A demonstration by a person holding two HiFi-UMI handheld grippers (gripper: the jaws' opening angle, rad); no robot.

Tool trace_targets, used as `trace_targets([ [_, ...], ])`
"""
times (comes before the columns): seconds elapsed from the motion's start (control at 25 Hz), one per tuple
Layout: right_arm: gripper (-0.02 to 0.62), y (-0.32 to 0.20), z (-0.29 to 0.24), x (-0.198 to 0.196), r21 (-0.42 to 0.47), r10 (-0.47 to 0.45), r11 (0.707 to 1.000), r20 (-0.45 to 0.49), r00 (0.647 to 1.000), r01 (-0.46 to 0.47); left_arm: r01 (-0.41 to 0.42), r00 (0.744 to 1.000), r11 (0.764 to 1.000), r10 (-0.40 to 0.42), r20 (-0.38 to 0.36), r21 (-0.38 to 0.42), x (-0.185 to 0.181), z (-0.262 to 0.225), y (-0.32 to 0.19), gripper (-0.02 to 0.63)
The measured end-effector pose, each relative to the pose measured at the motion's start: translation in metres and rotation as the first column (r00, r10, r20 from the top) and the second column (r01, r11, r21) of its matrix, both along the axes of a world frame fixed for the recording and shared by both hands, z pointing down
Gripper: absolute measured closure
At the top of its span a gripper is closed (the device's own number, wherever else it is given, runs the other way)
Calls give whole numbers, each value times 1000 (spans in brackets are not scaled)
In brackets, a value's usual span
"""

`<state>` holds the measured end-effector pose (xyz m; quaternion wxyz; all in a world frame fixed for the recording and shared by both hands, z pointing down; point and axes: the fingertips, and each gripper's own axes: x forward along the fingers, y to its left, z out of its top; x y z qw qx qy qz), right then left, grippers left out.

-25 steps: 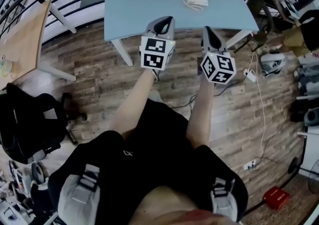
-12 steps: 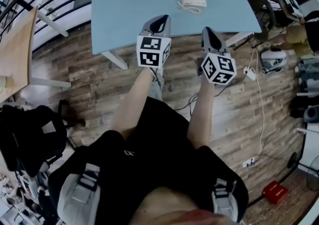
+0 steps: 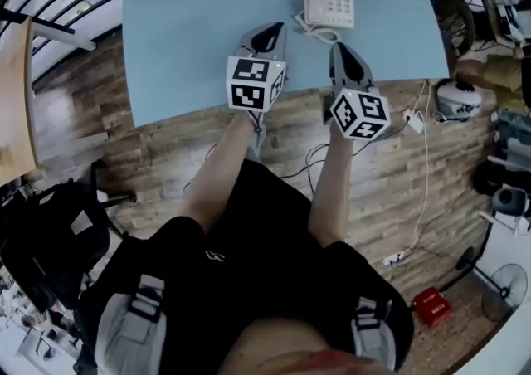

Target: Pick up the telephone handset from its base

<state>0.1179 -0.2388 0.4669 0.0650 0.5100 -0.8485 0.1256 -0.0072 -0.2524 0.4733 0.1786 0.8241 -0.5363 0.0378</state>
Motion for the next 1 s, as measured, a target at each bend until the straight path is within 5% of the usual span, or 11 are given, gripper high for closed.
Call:
trace_targets([
  [0.28,598,-84,22,-32,-68,-44,997,-51,998,41,-2,997,996,-5,-80,-84,-15,34,-84,606],
  [0.6,598,-101,50,2,-131,23,991,-73,997,-32,-101,987,983,81,-136,-153,20,65,-128,605],
  [0.84,598,-104,76,11,-184,36,982,-68,997,-47,-187,969,956,141,-205,-226,46,97,-160,494],
  [1.0,598,-110,77,21,-188,47,980,-69,997,-59,-254,928,915,139,-346,-314,64,123,-176,450],
])
